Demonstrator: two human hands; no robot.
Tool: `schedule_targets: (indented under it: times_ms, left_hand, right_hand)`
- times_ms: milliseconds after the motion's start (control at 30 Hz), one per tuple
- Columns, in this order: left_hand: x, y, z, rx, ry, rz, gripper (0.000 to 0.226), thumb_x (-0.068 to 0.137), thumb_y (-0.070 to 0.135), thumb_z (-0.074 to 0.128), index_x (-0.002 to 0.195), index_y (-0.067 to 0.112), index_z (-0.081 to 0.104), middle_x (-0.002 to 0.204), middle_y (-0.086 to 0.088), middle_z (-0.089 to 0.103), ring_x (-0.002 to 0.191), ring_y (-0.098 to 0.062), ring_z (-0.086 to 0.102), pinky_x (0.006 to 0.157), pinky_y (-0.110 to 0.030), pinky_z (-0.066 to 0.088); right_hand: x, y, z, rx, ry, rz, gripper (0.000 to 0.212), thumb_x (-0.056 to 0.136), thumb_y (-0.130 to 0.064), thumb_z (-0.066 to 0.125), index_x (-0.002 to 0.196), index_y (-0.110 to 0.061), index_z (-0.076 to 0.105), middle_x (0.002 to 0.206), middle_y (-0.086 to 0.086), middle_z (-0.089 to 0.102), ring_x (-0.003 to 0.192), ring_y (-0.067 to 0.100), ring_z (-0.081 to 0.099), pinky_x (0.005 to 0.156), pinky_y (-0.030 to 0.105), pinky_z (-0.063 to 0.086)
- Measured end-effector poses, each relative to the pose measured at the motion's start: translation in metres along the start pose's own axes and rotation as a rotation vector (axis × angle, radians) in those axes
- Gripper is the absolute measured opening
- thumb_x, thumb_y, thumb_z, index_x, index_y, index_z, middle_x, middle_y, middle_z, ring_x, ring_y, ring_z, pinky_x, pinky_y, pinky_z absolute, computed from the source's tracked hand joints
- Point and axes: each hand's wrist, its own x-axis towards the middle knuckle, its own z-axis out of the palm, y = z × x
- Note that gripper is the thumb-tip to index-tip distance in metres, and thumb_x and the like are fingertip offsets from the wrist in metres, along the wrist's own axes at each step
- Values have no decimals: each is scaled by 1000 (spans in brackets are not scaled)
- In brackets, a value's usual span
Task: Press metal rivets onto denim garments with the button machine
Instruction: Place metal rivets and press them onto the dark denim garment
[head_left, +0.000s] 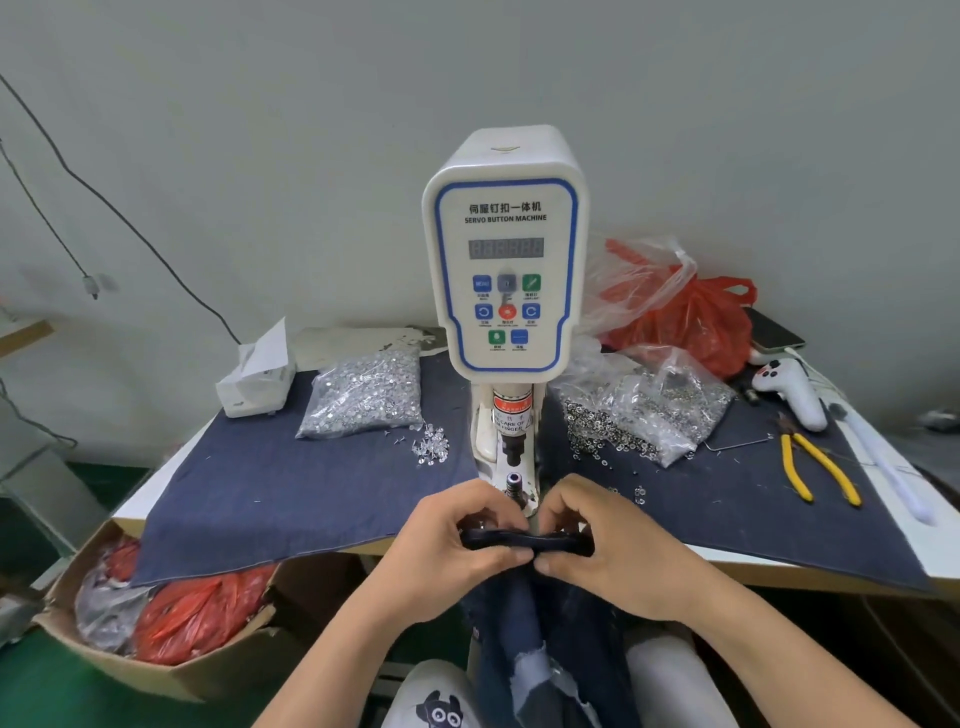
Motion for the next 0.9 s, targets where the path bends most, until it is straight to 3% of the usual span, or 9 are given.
schedule_targets:
  times_ms: [167, 367, 433, 500, 567, 633, 733, 833, 900]
  left_hand:
    - [-2, 1, 4, -10, -5, -65, 19, 84, 28, 84, 90, 36, 68, 93, 6, 71, 87, -18, 68, 83, -40, 57]
    - [-10, 3, 12, 17, 130, -5, 29, 82, 18, 81, 86, 39, 61, 93, 7, 63, 87, -18, 62, 77, -26, 51]
    - [-9, 1, 13, 90, 71, -16, 29, 86, 21, 82, 83, 39, 59, 87, 7, 60, 83, -13, 57, 72, -20, 43]
    - [-7, -1, 14, 273, -87, -12, 15, 94, 39, 74, 87, 31, 62, 83, 8, 59, 89, -9, 51, 74, -18, 34]
    - [-8, -3, 14, 367, -206, -9, 32, 98, 57, 61, 91, 25, 68, 84, 7, 60, 99, -8, 48, 80, -18, 30]
    - [-8, -5, 8, 232, -189, -26, 33, 96, 59, 64, 88, 28, 71, 86, 9, 62, 101, -11, 54, 80, -20, 38]
    - [-11, -8, 0, -273, -121, -101, 17, 91, 41, 79, 84, 28, 70, 93, 1, 68, 90, -16, 64, 79, -31, 50]
    - [-12, -13, 6, -595, -99, -138, 18, 90, 34, 78, 80, 24, 67, 84, -4, 66, 78, -16, 60, 73, -27, 48]
    - [-8, -17, 10, -689, -81, -198, 18, 89, 35, 71, 77, 23, 64, 77, 2, 61, 71, -11, 53, 65, -24, 43]
  right_hand:
    - [5, -4, -8, -47, -71, 48, 34, 76, -34, 87, 76, -32, 53, 77, -25, 62, 66, -2, 52, 63, 15, 41]
    - [9, -7, -7, -34, -74, 30, 27, 77, -35, 86, 75, -31, 60, 71, -20, 61, 63, 0, 50, 60, 15, 40]
    - [9, -8, -10, -83, -120, -15, 27, 77, -34, 85, 74, -33, 58, 76, -15, 60, 68, 0, 50, 63, 15, 39]
    - [9, -8, -11, -131, -161, -38, 30, 78, -30, 82, 73, -36, 53, 84, -13, 57, 77, 0, 51, 69, 15, 40]
    - [8, -8, -10, -94, -182, -38, 28, 79, -27, 80, 75, -38, 54, 86, -10, 56, 78, 3, 51, 73, 20, 43]
    - [7, -5, -10, 64, -175, -60, 28, 82, -21, 79, 77, -35, 56, 82, -8, 60, 71, 3, 50, 69, 26, 44]
    - [8, -1, -13, 151, -287, -42, 21, 87, -31, 78, 79, -31, 59, 74, -15, 58, 68, -1, 48, 64, 18, 38]
    - [14, 1, -10, 108, -419, -27, 32, 88, -50, 69, 71, -30, 51, 67, -17, 45, 66, 1, 40, 62, 22, 32]
    - [20, 2, -7, 141, -382, -21, 34, 85, -57, 64, 68, -32, 49, 69, -16, 44, 66, 1, 40, 61, 20, 31]
